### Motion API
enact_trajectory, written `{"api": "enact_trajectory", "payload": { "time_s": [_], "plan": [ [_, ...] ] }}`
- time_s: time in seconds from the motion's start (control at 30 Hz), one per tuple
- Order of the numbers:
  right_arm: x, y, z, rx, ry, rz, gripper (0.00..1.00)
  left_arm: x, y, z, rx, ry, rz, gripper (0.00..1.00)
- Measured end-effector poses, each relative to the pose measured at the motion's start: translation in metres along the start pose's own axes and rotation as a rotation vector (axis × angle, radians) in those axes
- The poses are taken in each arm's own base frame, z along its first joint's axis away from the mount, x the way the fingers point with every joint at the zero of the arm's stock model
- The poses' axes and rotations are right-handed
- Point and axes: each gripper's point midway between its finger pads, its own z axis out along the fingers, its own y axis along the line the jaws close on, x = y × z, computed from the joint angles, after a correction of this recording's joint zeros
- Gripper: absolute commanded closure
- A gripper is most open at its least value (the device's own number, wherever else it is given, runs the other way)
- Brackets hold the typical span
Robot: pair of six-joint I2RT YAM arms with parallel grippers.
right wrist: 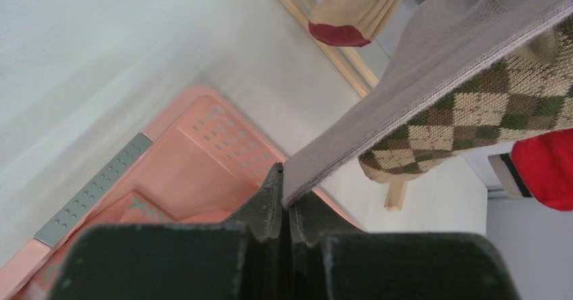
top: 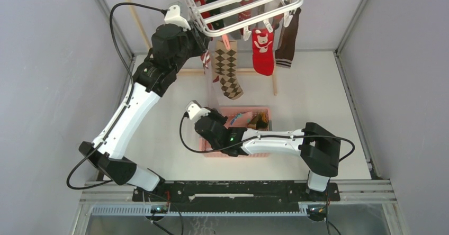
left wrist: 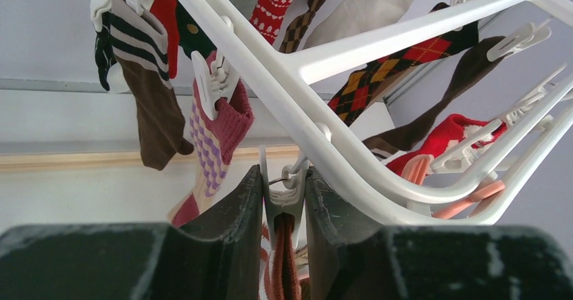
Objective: Remove the socks clipped to the hanger
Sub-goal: Remove the sock from the hanger.
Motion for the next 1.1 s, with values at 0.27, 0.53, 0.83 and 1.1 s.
{"api": "enact_trajectory", "payload": {
  "time_s": [0.27, 0.53, 0.83, 1.1],
  "plan": [
    [0.0012, 0.0005, -0.0002, -0.001, 0.004, 0.002, 0.98, -0.0004, 0.002, 0.0001, -0.007, -0.003, 0.016, 0.6],
    [0.0013, 0.0005, -0.0002, -0.001, 0.004, 0.003, 0.98, -0.0007, 0.0021, 0.0002, -0.009, -0.004, 0.015, 0.51],
    [0.0014, 0.0011, 0.0, -0.002, 0.004, 0.01, 0.98, -0.0014, 0.001, 0.0003, -0.003, -0.006, 0.013, 0.47],
    [0.0033, 0.0044, 0.0014, -0.007, 0.008, 0.008, 0.98, -0.0013, 0.0002, 0.0002, -0.001, -0.006, 0.005, 0.57]
  ]
}}
